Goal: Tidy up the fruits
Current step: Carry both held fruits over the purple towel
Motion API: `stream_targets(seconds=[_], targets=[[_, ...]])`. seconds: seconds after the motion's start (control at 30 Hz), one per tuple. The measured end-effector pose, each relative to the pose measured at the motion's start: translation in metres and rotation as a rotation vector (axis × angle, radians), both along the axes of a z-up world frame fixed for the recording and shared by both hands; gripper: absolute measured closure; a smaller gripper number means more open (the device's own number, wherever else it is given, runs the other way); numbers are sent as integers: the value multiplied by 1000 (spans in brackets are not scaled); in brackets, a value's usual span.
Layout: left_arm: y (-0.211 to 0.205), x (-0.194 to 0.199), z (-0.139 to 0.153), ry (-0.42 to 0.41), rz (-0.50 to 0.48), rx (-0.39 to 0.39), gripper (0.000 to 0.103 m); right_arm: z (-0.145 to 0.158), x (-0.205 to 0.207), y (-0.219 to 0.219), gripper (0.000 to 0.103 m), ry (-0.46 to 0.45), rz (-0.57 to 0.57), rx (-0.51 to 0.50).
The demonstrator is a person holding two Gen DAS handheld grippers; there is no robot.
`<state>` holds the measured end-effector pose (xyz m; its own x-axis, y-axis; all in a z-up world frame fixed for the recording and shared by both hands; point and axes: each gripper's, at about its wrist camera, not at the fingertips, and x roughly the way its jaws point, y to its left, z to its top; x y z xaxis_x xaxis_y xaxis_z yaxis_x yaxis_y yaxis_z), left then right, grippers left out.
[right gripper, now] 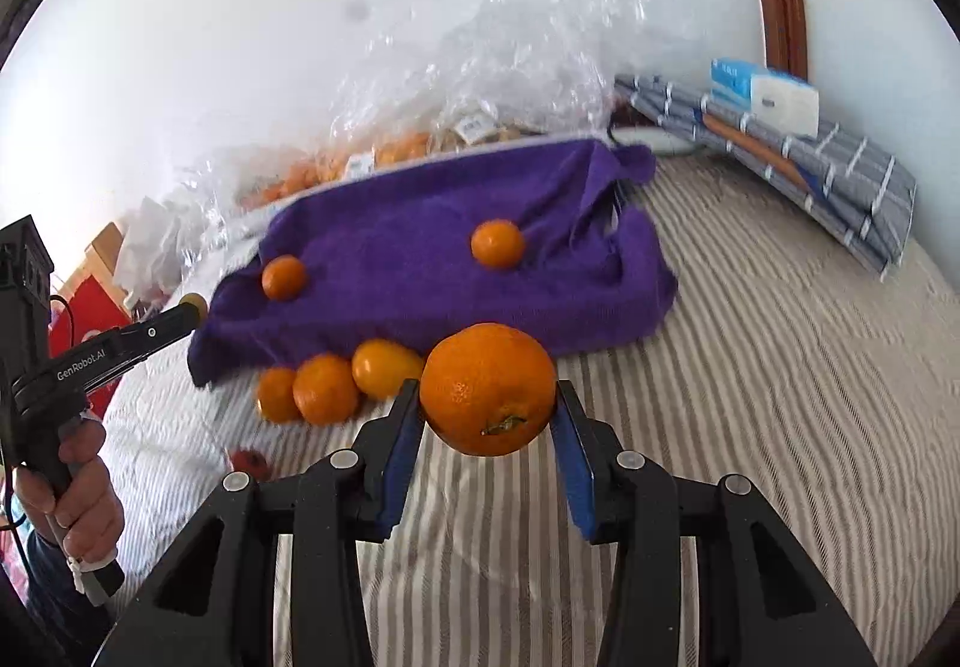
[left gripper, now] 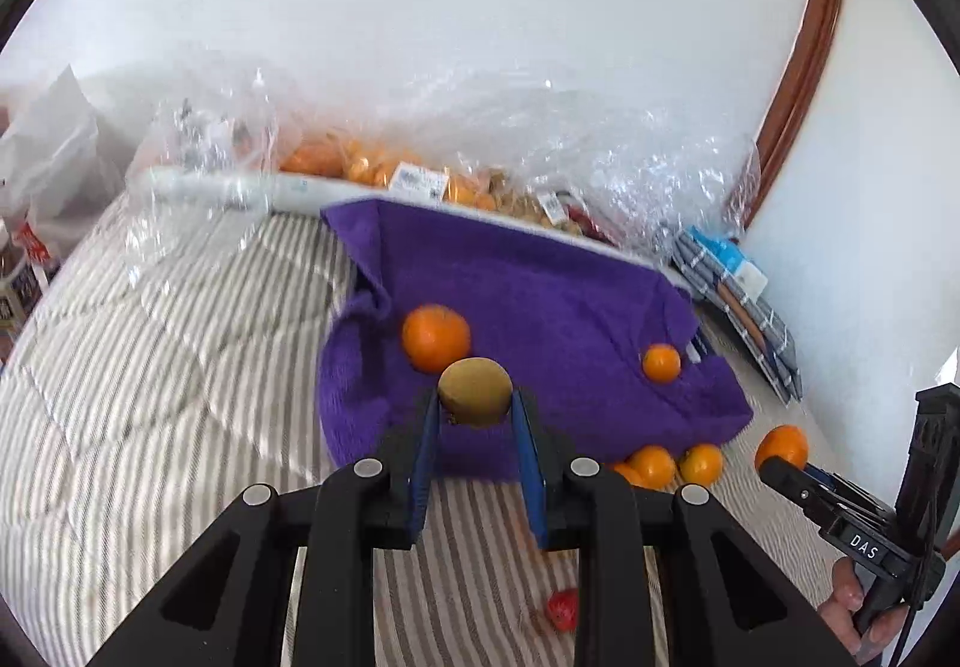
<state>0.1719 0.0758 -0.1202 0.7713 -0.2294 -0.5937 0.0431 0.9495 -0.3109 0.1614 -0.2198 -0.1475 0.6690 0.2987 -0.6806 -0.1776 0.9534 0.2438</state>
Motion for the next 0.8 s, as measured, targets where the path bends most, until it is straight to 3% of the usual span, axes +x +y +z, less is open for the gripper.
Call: stream_targets(seconds=[0.13, 0.3, 0.53, 0.8], targets=[[1, 19, 17, -43, 19, 19, 79, 19, 25, 0, 60, -49, -17, 0], [-2, 42, 16, -55, 30, 28, 79, 25, 60, -2, 60, -57, -45, 0], [-3, 54, -15, 4, 22, 51, 79, 0, 84, 1, 60, -41, -54, 18], [6, 57, -22, 38, 31, -15, 79, -17, 88, -1, 60, -13, -53, 20]])
